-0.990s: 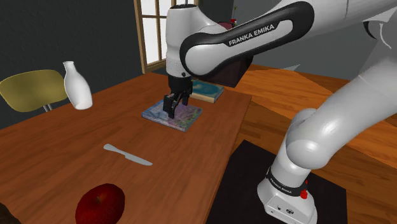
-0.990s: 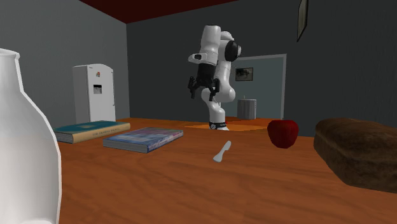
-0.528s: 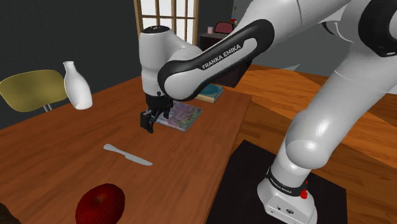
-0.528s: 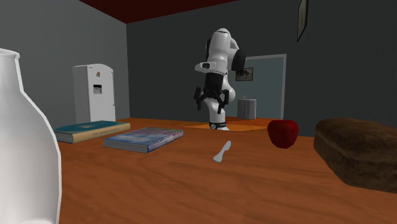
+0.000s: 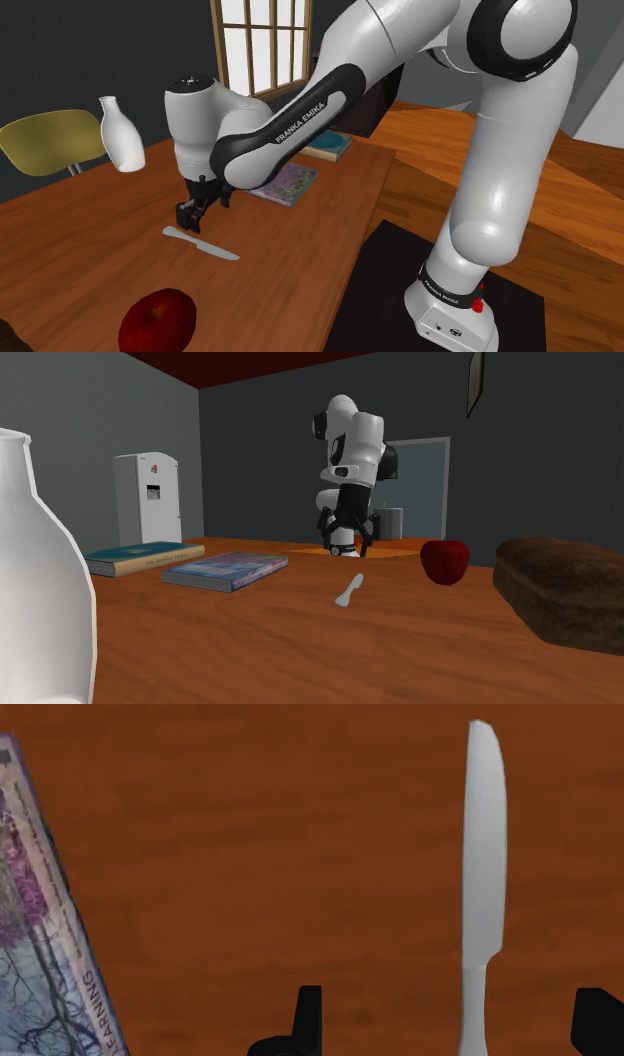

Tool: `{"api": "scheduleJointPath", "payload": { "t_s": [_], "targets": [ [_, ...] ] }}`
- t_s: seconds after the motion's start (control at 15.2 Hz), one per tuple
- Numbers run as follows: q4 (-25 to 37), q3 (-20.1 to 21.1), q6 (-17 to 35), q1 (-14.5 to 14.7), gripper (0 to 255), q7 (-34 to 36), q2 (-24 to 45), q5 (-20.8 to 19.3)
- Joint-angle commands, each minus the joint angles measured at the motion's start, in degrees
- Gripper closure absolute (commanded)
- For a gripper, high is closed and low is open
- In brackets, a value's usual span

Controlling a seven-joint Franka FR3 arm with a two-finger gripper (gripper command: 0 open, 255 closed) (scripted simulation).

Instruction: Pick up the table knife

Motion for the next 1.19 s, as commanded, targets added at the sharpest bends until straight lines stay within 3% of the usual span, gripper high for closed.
{"api": "scheduleJointPath", "payload": {
  "t_s": [0.0, 0.13, 0.79, 0.86, 1.12],
  "targets": [
    [3.4, -0.3, 0.4, 1.5, 0, 3.5, 4.6, -3.8],
    [7.4, -1.0, 0.2, 3.5, 0, 6.5, 9.2, -7.2],
    [6.4, -2.9, 4.2, 4.9, 0, 9.8, 13.0, -11.0],
    [6.4, -2.9, 4.2, 4.9, 255, 9.7, 13.0, -11.0],
    [6.6, -2.8, 4.0, 5.0, 255, 9.9, 13.0, -11.1]
  ]
}}
